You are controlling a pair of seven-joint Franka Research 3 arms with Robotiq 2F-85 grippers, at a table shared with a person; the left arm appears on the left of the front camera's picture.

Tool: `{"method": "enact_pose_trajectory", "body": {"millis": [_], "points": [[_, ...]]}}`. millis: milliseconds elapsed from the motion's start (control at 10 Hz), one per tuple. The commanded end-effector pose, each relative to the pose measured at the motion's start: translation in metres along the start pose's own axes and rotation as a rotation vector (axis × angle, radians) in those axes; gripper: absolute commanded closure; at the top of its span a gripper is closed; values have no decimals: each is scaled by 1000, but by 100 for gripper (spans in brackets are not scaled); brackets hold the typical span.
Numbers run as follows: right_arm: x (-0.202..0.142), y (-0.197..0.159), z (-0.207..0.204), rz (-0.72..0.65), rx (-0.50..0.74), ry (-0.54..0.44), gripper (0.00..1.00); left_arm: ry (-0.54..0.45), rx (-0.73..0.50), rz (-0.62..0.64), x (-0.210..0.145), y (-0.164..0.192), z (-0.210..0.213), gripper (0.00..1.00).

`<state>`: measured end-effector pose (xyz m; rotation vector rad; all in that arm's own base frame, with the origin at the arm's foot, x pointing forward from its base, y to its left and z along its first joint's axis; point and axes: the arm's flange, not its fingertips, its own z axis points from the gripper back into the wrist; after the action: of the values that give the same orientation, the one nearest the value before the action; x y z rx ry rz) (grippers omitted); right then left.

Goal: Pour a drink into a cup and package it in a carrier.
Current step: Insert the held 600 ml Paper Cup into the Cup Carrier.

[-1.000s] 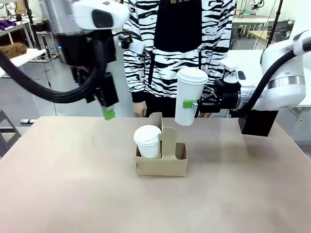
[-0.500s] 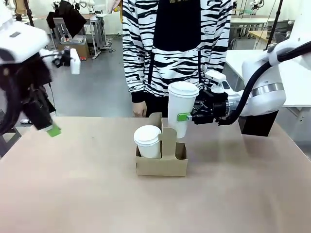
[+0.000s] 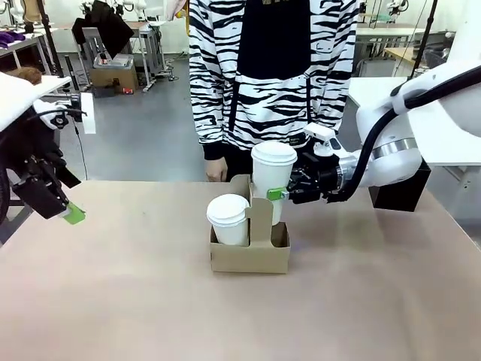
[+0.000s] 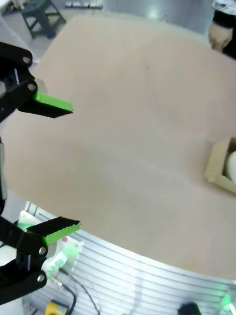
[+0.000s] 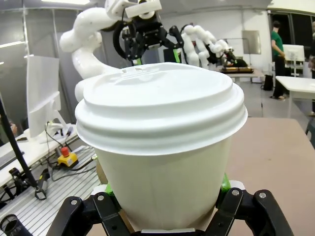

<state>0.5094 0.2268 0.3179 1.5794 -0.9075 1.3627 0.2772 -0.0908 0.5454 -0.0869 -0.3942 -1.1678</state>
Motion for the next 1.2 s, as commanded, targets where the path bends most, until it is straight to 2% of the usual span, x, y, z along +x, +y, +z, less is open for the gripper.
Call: {"method": "enact_pose_trajectory", "body": {"millis": [0, 600, 1100], "points": [[-4, -2, -1, -16, 55, 1, 19, 21, -8, -20, 1, -4, -3, 0], [-43, -16, 9, -91, 98, 39, 19, 21, -8, -20, 1, -4, -3, 0], [-77, -30, 0, -61, 209, 73, 19, 21, -8, -20, 1, -4, -3, 0]]}}
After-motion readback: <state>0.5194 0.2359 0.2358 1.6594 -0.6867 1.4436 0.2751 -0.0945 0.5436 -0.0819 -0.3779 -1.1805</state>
